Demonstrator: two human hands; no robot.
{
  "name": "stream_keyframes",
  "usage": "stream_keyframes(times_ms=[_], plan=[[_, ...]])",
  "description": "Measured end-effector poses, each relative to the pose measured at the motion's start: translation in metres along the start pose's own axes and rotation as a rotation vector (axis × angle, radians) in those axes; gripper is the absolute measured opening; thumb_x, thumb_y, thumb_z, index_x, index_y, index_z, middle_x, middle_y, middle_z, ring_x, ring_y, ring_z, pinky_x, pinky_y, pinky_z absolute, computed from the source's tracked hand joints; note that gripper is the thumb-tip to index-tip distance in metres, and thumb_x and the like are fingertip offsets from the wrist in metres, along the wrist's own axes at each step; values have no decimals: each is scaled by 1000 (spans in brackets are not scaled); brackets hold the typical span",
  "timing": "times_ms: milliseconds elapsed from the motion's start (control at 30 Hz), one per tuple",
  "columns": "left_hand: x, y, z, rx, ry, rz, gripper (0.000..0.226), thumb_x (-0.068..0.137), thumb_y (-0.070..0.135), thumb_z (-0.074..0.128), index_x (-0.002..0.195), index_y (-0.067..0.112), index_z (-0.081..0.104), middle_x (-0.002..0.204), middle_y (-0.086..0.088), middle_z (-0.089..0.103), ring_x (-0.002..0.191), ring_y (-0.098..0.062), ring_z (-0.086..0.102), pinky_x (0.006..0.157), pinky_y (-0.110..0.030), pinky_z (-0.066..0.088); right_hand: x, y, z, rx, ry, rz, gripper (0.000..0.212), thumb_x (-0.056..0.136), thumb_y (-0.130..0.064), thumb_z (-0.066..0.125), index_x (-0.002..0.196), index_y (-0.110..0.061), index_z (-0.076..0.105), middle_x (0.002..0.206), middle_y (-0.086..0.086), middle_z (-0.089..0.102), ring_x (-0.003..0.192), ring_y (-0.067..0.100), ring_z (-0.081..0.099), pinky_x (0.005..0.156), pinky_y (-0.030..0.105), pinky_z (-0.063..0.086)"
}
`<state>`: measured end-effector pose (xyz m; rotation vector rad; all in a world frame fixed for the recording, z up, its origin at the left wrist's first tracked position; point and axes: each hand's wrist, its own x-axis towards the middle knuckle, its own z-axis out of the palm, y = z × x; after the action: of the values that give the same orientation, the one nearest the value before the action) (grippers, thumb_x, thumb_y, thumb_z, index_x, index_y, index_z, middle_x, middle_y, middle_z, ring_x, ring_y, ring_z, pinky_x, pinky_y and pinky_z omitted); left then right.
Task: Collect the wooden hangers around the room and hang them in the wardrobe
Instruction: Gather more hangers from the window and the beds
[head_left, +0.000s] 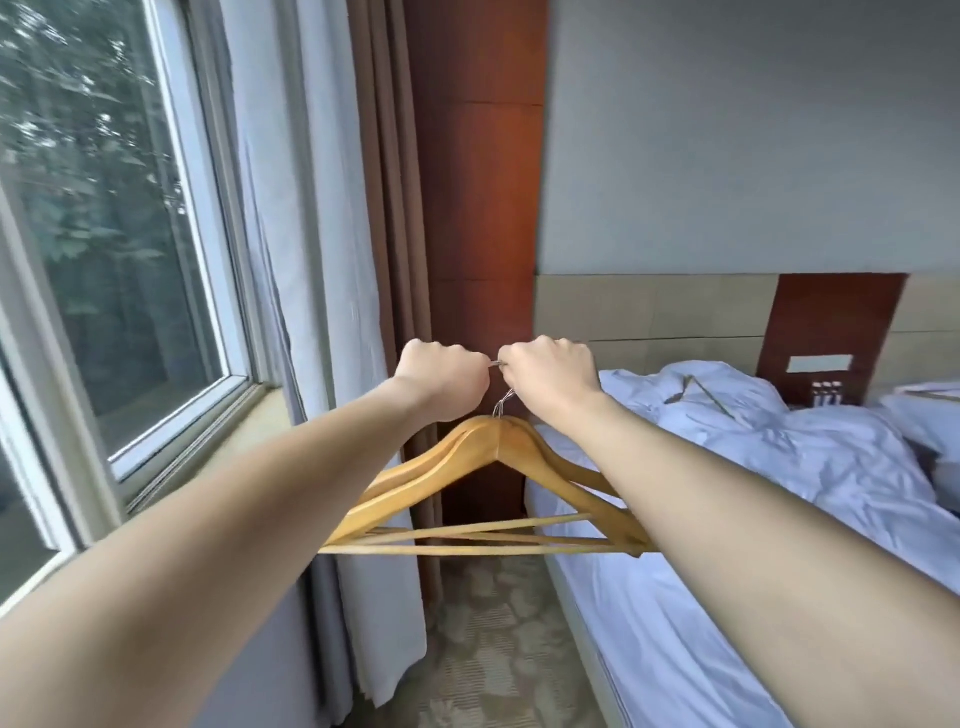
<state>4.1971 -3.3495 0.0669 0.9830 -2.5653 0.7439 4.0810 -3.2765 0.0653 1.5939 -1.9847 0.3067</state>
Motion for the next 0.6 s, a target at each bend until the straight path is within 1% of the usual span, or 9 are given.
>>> stream_keyframes(times_ms=[100,200,300,367,467,600], plan=[[19,-4,22,-15,7,57,28,99,22,29,84,20,53,92,-4,69,80,-31,62,65,-33,33,12,2,15,-17,-34,33,24,97,-16,42,107,-19,63,104,13,67,100,37,62,66,32,34],[40,-4,40,-29,7,86,33,100,25,28,94,19,60,97,-6,69,88,-33,65,67,-34,33,26,9,30,-46,-57,68,25,97,-17,41,109,-21,63,105,12,66,101,36,62,66,32,34],[63,-2,55,-51,14,103,32,100,26,29,93,19,59,98,-7,69,88,-33,65,66,-33,33,40,21,43,-73,-78,89,26,96,-13,40,108,-19,62,105,13,66,101,36,61,66,32,33],[80,0,66,-66,7,116,31,99,25,30,97,18,60,100,-7,69,90,-35,65,67,-33,32,51,30,54,-83,-88,99,27,95,-12,41,109,-19,62,104,13,65,100,37,61,66,32,33],[109,2,82,-69,0,138,28,99,24,33,102,18,60,103,-8,68,93,-35,65,68,-33,32,69,45,72,-106,-89,107,28,96,-13,40,110,-21,63,103,13,66,97,37,61,66,31,34],[152,6,107,-89,14,143,29,99,25,33,102,18,60,103,-8,69,93,-35,65,68,-33,32,100,69,100,-131,-98,106,25,96,-14,41,107,-19,63,101,12,66,97,36,61,66,31,33]])
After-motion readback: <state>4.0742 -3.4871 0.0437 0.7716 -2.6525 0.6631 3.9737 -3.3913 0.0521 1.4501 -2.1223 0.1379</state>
